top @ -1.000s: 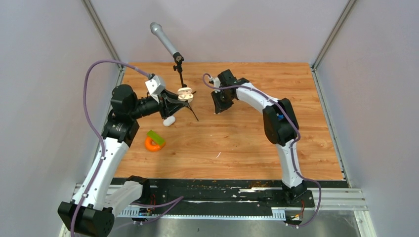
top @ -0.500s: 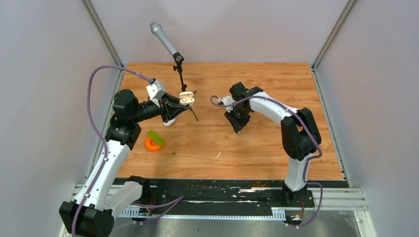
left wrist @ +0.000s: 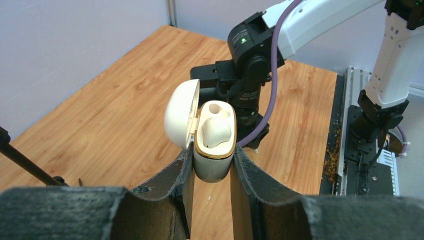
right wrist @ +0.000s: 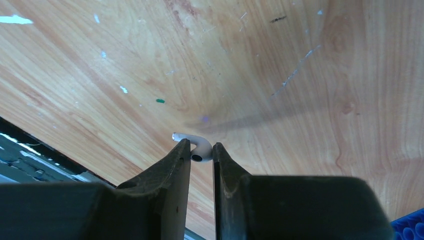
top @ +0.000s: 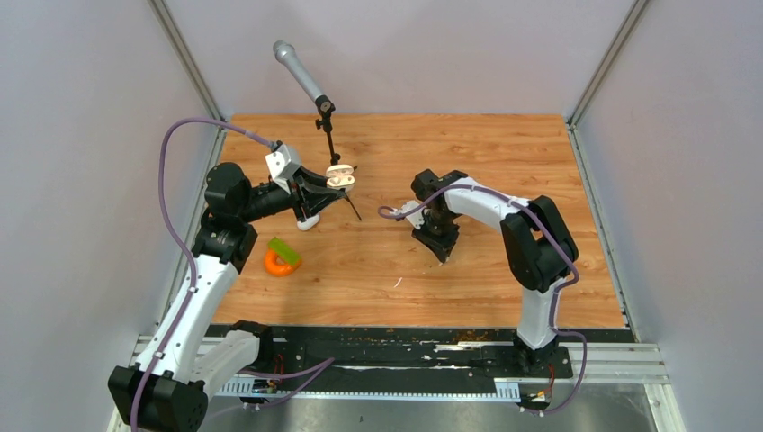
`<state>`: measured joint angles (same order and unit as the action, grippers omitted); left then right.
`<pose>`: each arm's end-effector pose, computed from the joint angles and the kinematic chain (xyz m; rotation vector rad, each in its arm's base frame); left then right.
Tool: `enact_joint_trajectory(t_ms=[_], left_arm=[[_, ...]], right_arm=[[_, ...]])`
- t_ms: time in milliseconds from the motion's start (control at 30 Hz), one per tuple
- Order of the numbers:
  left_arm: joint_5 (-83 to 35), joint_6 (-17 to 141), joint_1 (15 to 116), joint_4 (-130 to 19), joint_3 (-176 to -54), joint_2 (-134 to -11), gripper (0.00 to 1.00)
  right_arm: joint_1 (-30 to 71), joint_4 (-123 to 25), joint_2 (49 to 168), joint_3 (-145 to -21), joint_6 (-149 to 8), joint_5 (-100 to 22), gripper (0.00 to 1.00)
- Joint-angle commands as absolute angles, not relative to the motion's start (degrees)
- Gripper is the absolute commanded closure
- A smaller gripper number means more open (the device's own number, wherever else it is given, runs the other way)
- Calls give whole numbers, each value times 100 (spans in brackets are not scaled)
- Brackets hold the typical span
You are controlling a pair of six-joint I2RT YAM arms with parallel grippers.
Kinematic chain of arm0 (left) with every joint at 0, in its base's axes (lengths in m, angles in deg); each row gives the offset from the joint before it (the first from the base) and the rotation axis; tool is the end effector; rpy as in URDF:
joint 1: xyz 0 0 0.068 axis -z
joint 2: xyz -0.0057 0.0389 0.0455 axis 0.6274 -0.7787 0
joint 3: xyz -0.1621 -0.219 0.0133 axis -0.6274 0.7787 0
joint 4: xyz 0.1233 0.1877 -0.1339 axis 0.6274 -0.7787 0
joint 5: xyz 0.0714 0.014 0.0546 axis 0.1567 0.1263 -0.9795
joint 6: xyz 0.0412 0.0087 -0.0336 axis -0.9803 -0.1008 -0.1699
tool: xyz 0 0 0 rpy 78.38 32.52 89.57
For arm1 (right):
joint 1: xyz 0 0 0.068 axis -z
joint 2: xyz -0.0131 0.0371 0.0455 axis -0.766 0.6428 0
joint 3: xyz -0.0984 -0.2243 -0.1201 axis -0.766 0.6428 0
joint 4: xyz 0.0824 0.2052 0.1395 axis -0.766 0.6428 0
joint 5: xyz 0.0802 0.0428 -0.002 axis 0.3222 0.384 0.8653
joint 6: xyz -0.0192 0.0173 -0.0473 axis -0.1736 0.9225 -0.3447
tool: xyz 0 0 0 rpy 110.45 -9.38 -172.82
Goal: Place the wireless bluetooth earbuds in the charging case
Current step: Place the earbud at the center of the board.
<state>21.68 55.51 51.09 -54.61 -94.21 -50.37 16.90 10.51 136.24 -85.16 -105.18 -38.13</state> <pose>0.1931 -0.0714 0.3780 0.8500 1.4095 -0.9586 0.2855 0.1922 0.1778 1.5715 -2.6696 -0.2258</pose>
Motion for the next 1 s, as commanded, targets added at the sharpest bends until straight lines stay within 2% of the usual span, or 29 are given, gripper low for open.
enact_joint_trajectory(t_ms=[0, 167, 333, 633, 800, 967], left_arm=[[2230, 5636, 5080, -5203, -9515, -4979, 94], [2208, 5628, 5078, -5222, -9532, -4970, 94], [2208, 5627, 5081, -5248, -9553, -5000, 94], [2248, 5671, 5081, -5320, -9734, -5174, 93], [2253, 5601, 5081, -5455, -9816, -5221, 93], [2215, 5480, 5081, -5599, -9862, -5256, 93]], right_arm=[[1576, 1207, 14046, -8685, -11008, -4008, 91], [1297, 1617, 14473, -9064, -11499, -4224, 81], [1276, 1555, 14327, -9183, -11567, -3901, 64], [1503, 1025, 13494, -8726, -11359, -3610, 55], [1934, -101, 12286, -7625, -11409, -2941, 54], [2134, -2621, 9969, -5253, -12590, -2214, 54]])
